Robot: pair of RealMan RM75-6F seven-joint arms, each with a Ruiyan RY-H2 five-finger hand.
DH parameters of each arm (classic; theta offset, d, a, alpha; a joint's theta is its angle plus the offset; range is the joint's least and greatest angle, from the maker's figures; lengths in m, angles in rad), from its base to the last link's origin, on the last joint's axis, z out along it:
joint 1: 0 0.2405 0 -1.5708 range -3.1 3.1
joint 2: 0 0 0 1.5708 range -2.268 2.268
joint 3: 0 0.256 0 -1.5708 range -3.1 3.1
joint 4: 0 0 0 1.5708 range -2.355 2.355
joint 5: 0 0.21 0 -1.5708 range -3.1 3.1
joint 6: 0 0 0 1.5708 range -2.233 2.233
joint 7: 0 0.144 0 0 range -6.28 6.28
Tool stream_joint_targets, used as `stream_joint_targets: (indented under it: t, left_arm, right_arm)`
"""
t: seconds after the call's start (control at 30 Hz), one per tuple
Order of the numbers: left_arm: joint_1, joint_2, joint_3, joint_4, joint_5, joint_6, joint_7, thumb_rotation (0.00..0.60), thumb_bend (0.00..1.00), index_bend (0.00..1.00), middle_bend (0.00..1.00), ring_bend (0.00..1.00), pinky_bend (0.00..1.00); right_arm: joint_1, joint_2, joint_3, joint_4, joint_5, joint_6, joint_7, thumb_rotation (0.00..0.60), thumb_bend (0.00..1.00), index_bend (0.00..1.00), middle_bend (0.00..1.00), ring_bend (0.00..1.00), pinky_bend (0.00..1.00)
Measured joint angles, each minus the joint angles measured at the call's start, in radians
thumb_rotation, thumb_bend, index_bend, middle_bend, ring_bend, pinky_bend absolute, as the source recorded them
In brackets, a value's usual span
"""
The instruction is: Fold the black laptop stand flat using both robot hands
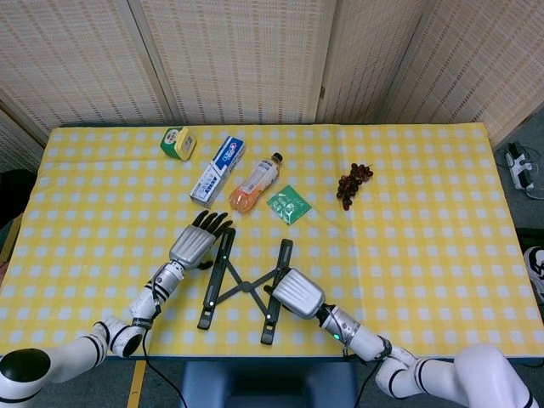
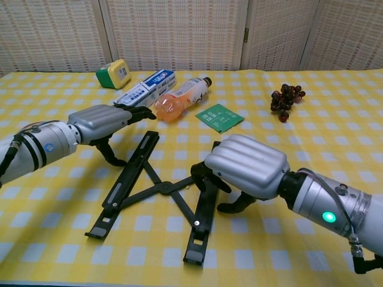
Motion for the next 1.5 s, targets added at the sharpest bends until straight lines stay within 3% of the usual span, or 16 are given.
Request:
stream_joint_targets:
  t: [0.73,1.1,1.17,1.33,1.5]
  left_arm:
    - [0.0,-0.006,-0.003,-0.08,-0.017,-0.017,-0.049,0.6,0.18,0.0,0.0,0.0,0.0]
    - [-0.006,-0.005,-0.01,-0.14,-0.029,-0.021,-0.022,0.6,0.18,0.0,0.0,0.0,0.0]
    - [-0.006,-0.003,-0.011,-0.143,-0.029,-0.015,-0.007,0.6,0.18,0.0,0.0,0.0,0.0]
    - [0.005,0.028,-0.022,-0.166,-0.039,0.01,0.001,0.6,0.18,0.0,0.0,0.0,0.0]
    - [0.022,0.077,-0.033,-0.204,-0.048,0.036,-0.003,0.6,0.18,0.0,0.0,0.0,0.0]
  right_arm:
    - [0.039,-0.101,0.012,0.126,-0.011,0.039,0.004,0.6,0.24,0.52,0.74,0.73,0.59]
    - [0.056,-0.119,0.022,0.134,-0.002,0.045,0.001,0.6,0.24,0.52,0.74,0.73,0.59]
    - [0.056,-0.112,0.019,0.122,-0.002,0.045,0.004,0.6,0.24,0.51,0.71,0.72,0.59]
    - [0.063,-0.06,0.016,0.036,0.003,0.027,0.018,0.6,0.24,0.29,0.5,0.54,0.48]
    - [0.093,0.045,0.021,-0.131,0.016,-0.039,0.009,0.6,0.24,0.1,0.29,0.33,0.22]
